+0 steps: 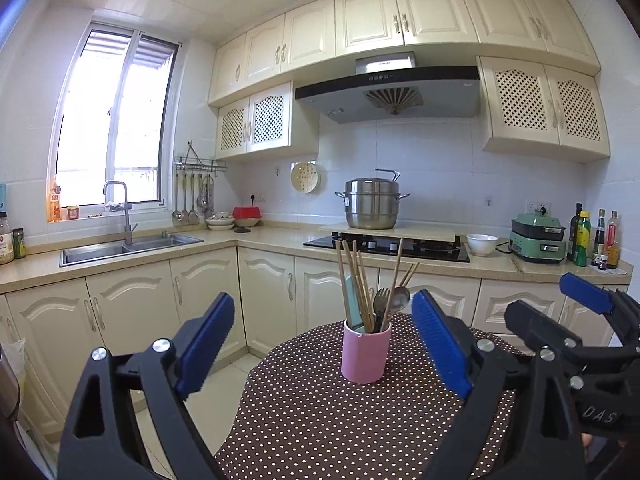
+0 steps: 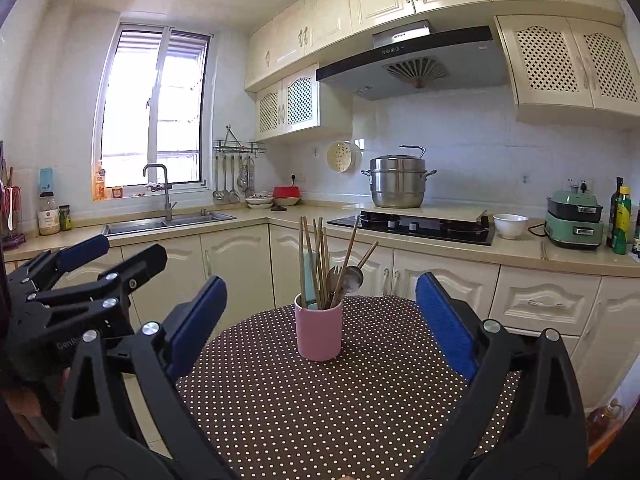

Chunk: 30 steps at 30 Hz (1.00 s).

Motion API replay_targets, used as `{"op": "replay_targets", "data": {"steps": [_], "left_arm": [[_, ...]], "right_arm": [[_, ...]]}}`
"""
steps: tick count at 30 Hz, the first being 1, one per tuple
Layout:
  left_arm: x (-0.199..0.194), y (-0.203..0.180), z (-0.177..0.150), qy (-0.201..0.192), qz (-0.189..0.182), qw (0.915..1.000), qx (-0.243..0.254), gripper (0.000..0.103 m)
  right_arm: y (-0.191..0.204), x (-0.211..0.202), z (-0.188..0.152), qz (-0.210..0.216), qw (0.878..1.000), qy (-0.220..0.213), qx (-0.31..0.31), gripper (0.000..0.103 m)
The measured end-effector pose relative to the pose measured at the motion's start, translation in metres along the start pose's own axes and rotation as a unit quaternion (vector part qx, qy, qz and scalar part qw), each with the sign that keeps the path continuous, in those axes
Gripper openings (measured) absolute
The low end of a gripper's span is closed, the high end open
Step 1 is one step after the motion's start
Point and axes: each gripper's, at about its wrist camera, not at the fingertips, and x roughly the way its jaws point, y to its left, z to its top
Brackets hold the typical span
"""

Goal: Organize utensils

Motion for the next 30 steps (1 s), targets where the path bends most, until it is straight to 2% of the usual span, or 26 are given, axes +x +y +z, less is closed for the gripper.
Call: {"op": "replay_targets", "data": {"steps": [9, 19, 30], "left_arm": [[-0.012, -0.003, 0.004, -0.010, -0.007, 0.9999, 0.002, 0.089], [-0.017, -0.007, 0.002, -0.021, -0.003, 0.9997, 0.007, 0.089], [-0.022, -0.003, 0.003, -0.033, 0.001, 0.9994, 0.006, 0.089]], "right_arm": [[0.003, -0.013, -0.001, 0.001, 1.000, -0.003, 0.000, 0.095], [0.006, -0.020, -0.001, -0.022, 1.000, -0.011, -0.008, 0.095], [0.013, -0.024, 0.002, -0.018, 1.000, -0.014, -0.013, 0.095]]}}
